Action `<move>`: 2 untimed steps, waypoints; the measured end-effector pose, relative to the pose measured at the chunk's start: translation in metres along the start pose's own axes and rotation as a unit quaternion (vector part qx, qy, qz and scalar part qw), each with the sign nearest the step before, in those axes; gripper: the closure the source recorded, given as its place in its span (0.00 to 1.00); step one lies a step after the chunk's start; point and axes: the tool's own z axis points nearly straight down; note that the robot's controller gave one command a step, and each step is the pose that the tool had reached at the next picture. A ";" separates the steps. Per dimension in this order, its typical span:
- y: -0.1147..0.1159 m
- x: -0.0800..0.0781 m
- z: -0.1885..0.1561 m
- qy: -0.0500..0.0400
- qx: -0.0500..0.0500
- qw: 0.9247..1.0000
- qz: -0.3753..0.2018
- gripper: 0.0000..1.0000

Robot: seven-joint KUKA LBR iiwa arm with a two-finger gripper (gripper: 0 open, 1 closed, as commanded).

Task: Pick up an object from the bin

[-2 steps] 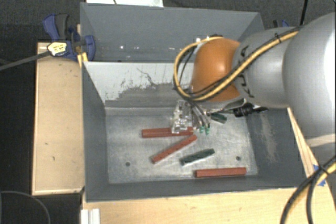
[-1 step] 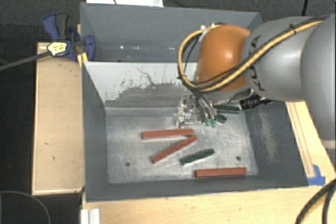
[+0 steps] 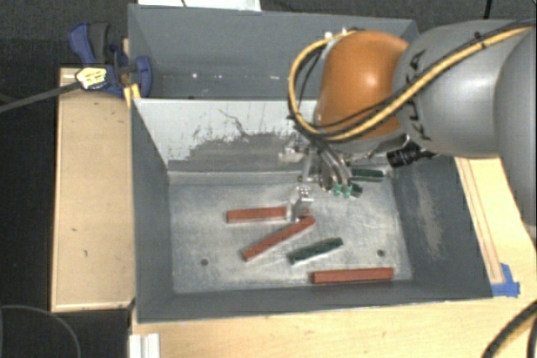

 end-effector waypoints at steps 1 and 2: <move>0.000 0.000 0.013 0.000 0.000 1.000 -0.006 0.00; 0.010 0.010 0.080 -0.007 -0.004 1.000 0.008 1.00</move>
Offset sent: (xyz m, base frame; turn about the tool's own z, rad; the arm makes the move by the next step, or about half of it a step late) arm -0.0143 0.0078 -0.0856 0.0164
